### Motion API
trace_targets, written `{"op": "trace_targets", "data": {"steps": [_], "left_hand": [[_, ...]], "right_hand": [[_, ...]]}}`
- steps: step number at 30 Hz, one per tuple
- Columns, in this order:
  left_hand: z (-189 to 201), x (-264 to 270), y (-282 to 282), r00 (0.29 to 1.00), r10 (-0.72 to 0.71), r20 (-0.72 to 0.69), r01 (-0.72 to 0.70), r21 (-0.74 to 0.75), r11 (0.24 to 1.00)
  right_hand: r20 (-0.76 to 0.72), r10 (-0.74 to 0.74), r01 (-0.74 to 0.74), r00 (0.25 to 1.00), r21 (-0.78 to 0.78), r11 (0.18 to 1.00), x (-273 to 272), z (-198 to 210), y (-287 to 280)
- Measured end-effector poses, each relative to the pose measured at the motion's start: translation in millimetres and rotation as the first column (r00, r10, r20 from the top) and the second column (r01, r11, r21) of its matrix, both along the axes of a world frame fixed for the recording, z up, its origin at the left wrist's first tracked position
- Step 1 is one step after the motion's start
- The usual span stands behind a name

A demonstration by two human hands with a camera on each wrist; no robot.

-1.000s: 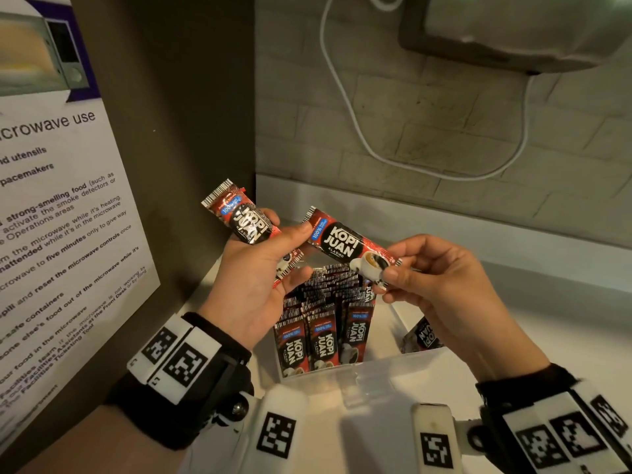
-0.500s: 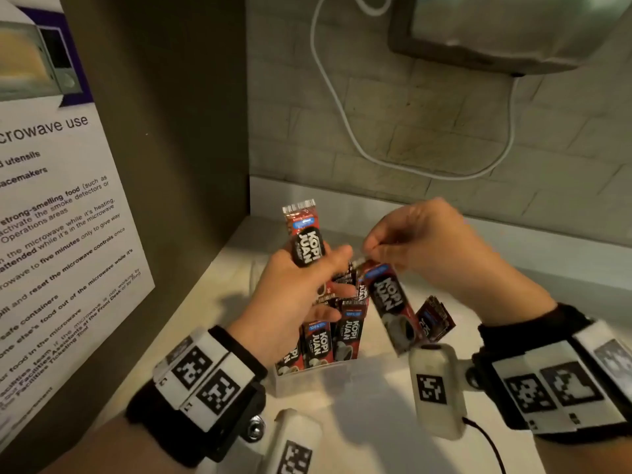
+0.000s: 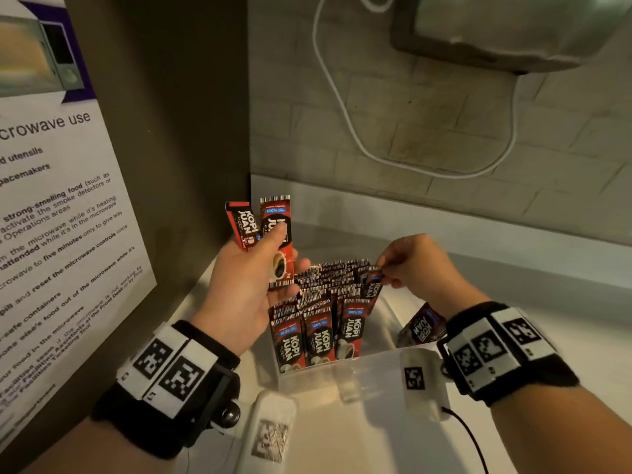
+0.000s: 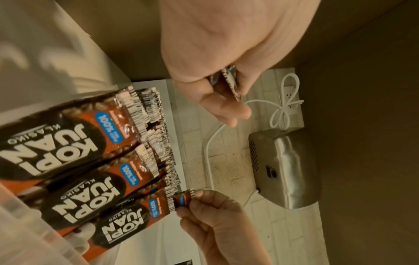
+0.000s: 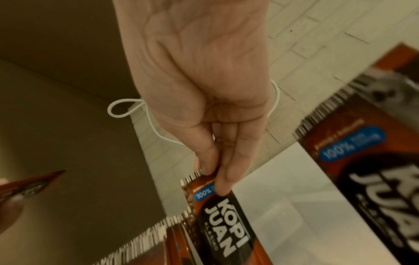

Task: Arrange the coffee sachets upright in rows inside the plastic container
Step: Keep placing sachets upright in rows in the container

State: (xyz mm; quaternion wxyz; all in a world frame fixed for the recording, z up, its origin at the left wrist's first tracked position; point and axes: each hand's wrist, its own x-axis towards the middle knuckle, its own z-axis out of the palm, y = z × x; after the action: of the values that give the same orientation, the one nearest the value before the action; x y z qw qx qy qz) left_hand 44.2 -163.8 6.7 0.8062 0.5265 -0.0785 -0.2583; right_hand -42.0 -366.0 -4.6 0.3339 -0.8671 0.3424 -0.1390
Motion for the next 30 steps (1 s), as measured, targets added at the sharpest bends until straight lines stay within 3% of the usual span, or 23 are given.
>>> {"op": "trace_targets", "data": {"steps": [21, 26, 30], "left_hand": [[-12, 4, -1, 0.999, -0.044, 0.007, 0.043, 0.012, 0.999], [-13, 1, -2, 0.995, -0.086, 0.054, 0.084, 0.037, 0.996], [-14, -4, -6, 0.984, -0.160, 0.079, 0.152, 0.095, 0.984]], "right_hand": [[0.037, 0.036, -0.035, 0.999, -0.040, 0.999, 5, -16, -2], [0.299, -0.013, 0.005, 0.954, 0.026, 1.000, 2, 13, 12], [0.479, 0.025, -0.151, 0.877, 0.226, 0.962, 0, 42, 38]]}}
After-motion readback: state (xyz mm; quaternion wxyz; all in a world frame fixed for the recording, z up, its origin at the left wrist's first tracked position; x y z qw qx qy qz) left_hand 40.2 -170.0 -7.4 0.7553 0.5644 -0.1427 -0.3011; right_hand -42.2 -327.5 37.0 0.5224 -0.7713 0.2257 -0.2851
